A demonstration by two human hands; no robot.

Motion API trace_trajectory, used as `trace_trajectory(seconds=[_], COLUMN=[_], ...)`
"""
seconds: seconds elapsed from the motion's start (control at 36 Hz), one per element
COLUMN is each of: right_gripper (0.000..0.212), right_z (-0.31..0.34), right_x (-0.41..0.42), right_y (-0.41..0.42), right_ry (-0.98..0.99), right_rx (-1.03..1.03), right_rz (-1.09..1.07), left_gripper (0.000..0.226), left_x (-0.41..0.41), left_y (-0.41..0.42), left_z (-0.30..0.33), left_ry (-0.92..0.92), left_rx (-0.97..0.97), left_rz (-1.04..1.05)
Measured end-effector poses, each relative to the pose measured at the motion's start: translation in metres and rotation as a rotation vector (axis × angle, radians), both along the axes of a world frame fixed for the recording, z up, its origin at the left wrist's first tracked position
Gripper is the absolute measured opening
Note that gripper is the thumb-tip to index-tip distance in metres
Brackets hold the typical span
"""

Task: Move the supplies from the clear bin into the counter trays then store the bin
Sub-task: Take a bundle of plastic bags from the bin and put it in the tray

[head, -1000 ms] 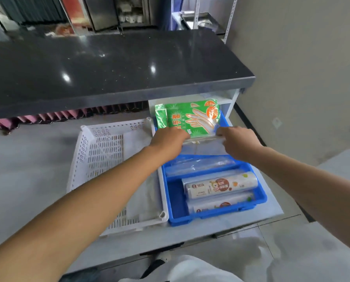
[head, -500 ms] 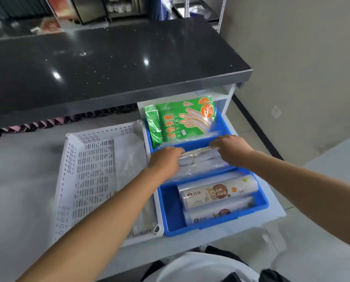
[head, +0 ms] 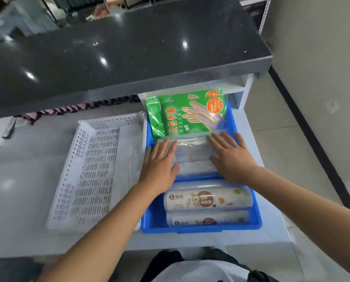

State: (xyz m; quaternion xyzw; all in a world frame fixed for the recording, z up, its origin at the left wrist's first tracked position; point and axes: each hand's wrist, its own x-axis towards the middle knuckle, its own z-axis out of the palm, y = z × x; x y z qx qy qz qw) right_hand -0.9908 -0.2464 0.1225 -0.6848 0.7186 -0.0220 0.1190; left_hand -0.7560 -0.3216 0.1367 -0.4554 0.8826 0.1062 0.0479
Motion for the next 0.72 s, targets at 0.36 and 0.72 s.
trace_trajectory(seconds=[0.36, 0.72], right_gripper=[0.074, 0.069], right_z=[0.013, 0.103], right_x=[-0.001, 0.098], right_y=[-0.003, 0.063], right_ry=[-0.017, -0.302], right_rx=[0.023, -0.091], right_rz=[0.001, -0.01], left_gripper=[0.07, 0.069], left_x=[-0.012, 0.113], left_y=[0.004, 0.11], left_z=[0.002, 0.057], left_ry=[-0.097, 0.361], left_rx=[0.008, 0.093], left_rz=[0.158, 0.362])
